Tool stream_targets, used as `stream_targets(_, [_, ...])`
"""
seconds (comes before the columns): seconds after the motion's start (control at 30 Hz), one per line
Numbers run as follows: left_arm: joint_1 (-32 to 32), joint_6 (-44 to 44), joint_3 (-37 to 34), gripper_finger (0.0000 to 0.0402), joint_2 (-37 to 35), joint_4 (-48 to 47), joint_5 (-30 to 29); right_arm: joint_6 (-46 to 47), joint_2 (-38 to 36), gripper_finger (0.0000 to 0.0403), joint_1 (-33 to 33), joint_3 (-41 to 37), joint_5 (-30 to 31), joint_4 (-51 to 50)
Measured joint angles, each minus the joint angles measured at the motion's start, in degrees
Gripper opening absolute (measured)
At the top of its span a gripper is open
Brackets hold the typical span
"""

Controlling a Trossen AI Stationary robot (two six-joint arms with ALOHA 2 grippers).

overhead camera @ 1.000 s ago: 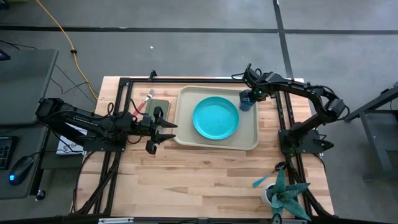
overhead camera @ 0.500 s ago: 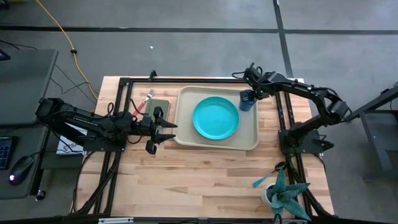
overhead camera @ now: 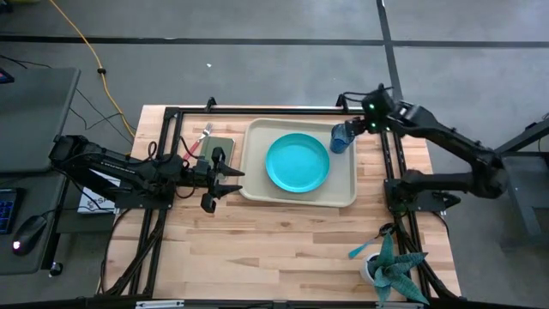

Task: Pick and place plate/cup/fork/spoon on tray
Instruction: Put the pink fork on the gray table tray to the left of the light blue plate

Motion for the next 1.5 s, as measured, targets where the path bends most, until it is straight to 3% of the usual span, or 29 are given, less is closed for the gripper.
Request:
stream_targets(0.2, [0.0, 0.0, 0.0, 0.0168, 0.0, 0.0, 0.0, -1.6, -4.8, 0.0193, 13.3, 0.0, 0.6, 5.5])
stream_targets(0.37, [0.0, 0.0, 0.0, 0.0168, 0.0, 0.0, 0.0, -5.2, -3.6, 0.0193, 28.9, -0.4, 7.9, 15.0])
stream_targets(0.6, [0.0, -0.2, 0.0, 0.0168, 0.0, 0.0, 0.0, -8.8, -4.3, 0.0193, 44.2, -11.2, 16.4, 30.8])
stream_targets(0.73, [0.0, 0.0, 0.0, 0.0168, 0.0, 0.0, 0.0, -6.1, -8.4, 0.0193, 47.7, -17.1, 18.4, 34.0])
stream_targets(0.83, [0.0, 0.0, 0.0, 0.0168, 0.0, 0.0, -0.3, -6.6, -12.0, 0.0193, 50.0, -22.8, 18.3, 42.2])
stream_targets(1.03, [0.0, 0.0, 0.0, 0.0168, -1.7, -3.3, -0.4, -17.4, -14.9, 0.0193, 53.6, -36.0, 18.2, 73.9])
stream_targets(1.13, [0.2, 0.0, 0.0, 0.0168, -4.3, -7.9, -0.4, -20.8, -13.9, 0.0193, 53.6, -39.3, 16.9, 83.9])
stream_targets(1.5, [0.9, -1.1, 0.0, 0.0168, -8.3, -13.2, -0.4, -22.6, -12.5, 0.0193, 53.6, -39.8, 12.6, 86.5])
